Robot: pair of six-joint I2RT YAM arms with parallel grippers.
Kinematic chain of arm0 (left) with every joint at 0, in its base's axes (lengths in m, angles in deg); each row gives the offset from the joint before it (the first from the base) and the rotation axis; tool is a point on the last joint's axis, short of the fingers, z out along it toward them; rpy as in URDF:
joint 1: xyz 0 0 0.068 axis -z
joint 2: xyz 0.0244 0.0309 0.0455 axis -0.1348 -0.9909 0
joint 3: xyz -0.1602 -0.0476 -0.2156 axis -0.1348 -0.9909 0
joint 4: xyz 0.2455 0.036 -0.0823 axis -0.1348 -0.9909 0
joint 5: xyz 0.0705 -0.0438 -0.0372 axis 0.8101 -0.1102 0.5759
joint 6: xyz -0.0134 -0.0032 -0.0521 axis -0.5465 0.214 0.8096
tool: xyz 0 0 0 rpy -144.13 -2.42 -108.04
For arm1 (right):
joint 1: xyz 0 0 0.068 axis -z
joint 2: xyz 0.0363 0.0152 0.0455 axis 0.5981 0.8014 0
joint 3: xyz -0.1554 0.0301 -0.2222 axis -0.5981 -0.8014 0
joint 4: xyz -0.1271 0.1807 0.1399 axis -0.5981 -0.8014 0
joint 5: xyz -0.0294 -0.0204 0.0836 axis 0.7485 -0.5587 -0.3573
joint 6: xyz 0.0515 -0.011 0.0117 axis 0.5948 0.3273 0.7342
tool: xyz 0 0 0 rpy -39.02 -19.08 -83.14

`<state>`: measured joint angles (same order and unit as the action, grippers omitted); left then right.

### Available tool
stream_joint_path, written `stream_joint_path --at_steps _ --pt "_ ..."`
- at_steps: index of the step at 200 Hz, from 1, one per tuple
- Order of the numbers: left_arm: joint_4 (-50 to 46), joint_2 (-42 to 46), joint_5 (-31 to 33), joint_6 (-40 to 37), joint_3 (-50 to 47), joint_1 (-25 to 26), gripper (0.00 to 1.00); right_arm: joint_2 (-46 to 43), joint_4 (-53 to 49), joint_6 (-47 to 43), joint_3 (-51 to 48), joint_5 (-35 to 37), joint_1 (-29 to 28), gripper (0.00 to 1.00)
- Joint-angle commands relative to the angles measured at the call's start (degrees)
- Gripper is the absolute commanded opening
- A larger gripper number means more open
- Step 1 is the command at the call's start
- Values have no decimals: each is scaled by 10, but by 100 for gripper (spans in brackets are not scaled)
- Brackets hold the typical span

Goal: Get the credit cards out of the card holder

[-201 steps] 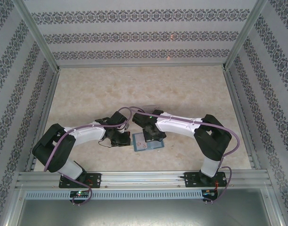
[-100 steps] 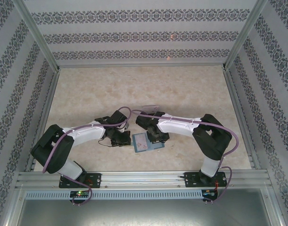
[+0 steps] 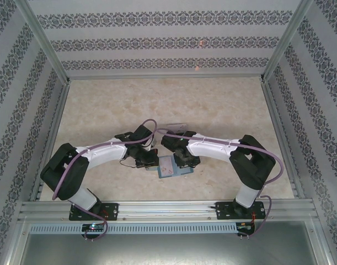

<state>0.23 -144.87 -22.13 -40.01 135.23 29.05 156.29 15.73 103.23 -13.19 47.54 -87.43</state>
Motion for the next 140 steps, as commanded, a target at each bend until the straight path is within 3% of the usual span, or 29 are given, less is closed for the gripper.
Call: stream_joint_path --at_steps 1,140 --pt "32 -19 -17 20 6 7 0 -31 0 11 -3 -13 6 31" --pt "67 -38 -26 31 -9 8 0 -68 4 19 16 -39 6 25"
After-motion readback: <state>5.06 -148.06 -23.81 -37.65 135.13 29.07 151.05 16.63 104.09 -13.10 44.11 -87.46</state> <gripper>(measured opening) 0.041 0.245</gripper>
